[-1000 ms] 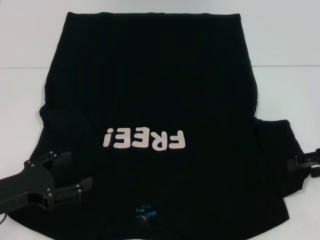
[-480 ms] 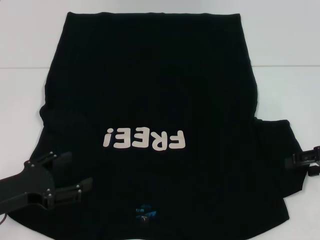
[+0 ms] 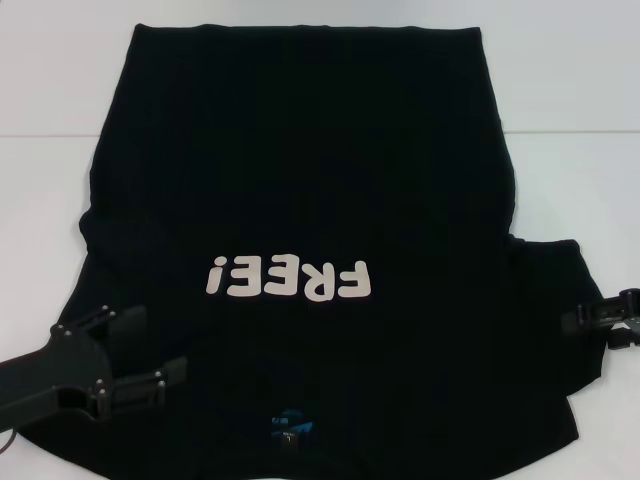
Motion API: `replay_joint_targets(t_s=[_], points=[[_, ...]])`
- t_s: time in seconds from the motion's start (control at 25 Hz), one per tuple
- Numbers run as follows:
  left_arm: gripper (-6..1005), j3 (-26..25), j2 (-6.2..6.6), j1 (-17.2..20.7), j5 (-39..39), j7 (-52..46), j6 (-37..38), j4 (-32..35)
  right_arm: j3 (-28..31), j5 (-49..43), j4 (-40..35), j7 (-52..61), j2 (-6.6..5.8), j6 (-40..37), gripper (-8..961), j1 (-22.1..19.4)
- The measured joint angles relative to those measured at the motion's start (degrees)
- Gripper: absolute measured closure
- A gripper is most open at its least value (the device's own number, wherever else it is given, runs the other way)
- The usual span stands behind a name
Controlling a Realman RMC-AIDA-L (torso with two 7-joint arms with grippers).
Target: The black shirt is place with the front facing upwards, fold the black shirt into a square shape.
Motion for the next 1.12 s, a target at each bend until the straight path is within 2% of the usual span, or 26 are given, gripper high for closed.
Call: replay_joint_targets(t_s=[1.08, 1.12], points=[[63, 0.0, 0.15, -0.2, -0.1, 0.1, -0.4, -0.4, -1.6, 0.8, 1.9, -0.4, -0.41, 0.5, 74, 0.9], [63, 0.0, 0.15, -0.2, -0.1, 0.1, -0.4, -0.4, -1.7, 0.8, 1.8, -0.5, -0.41, 0.5, 114, 0.9]])
